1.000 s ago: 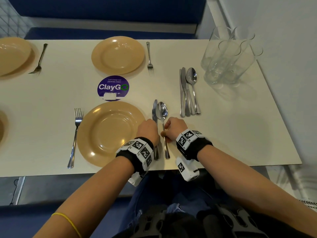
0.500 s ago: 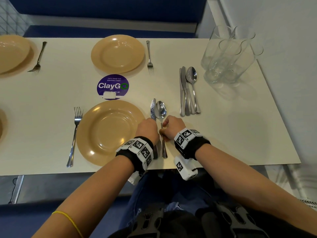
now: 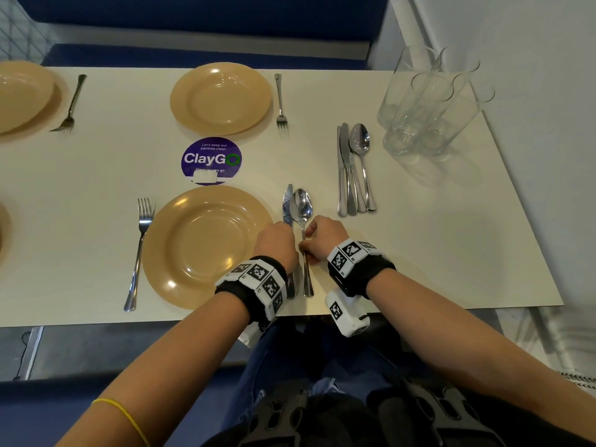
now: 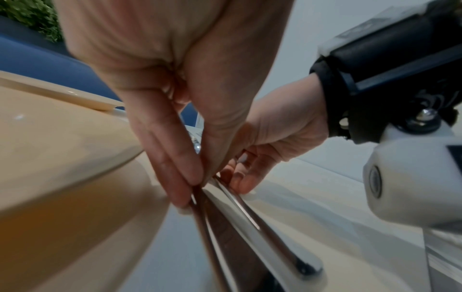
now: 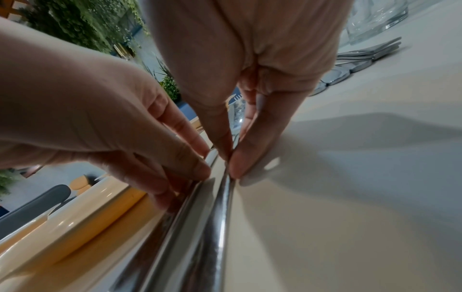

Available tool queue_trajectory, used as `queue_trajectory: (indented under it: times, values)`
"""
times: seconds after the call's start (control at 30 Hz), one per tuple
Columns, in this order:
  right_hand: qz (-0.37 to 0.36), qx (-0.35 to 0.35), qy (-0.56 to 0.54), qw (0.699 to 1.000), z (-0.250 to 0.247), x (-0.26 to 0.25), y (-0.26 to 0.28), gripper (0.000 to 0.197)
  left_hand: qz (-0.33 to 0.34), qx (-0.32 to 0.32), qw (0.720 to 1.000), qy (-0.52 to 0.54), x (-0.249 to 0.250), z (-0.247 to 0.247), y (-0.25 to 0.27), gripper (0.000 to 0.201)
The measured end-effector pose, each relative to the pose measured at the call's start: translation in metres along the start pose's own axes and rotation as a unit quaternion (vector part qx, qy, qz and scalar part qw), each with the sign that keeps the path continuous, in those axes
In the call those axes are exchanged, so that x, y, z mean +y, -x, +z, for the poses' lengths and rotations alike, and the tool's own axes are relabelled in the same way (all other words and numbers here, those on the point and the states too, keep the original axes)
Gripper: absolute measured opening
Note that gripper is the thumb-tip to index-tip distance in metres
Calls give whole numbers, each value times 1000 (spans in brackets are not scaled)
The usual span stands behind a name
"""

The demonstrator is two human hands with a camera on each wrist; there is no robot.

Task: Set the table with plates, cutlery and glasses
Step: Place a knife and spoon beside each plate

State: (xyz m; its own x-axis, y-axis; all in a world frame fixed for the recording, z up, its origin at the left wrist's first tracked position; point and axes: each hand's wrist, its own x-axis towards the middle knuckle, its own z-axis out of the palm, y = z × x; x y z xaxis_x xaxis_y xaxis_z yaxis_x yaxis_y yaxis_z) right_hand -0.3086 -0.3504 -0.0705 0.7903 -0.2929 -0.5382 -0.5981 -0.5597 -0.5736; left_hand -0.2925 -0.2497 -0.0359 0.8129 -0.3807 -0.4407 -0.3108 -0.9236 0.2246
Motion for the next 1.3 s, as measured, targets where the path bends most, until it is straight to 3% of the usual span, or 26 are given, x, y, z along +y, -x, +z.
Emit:
queue_trajectory:
  times: [0.47,0.67,0.87,1.0,1.3]
  values:
    - [-9,-8,7,1000,-21,0,3,20,-7,9,999,34,0,-8,-15,24]
    - [-6,77,15,997,-83,-2,-27,10,14,76,988,136,24,-45,-52,34]
    - [54,152,31,986,-137,17,-74,23,59,32,992,108,76,-52,-114,31]
    - [64,133,53,988,-144,28,-98,29,39,-5,996,86,97,-40,-146,28]
    - [65,97,21,993,-145,33,-113,21,-26,-2,994,110,112,-43,-180,27]
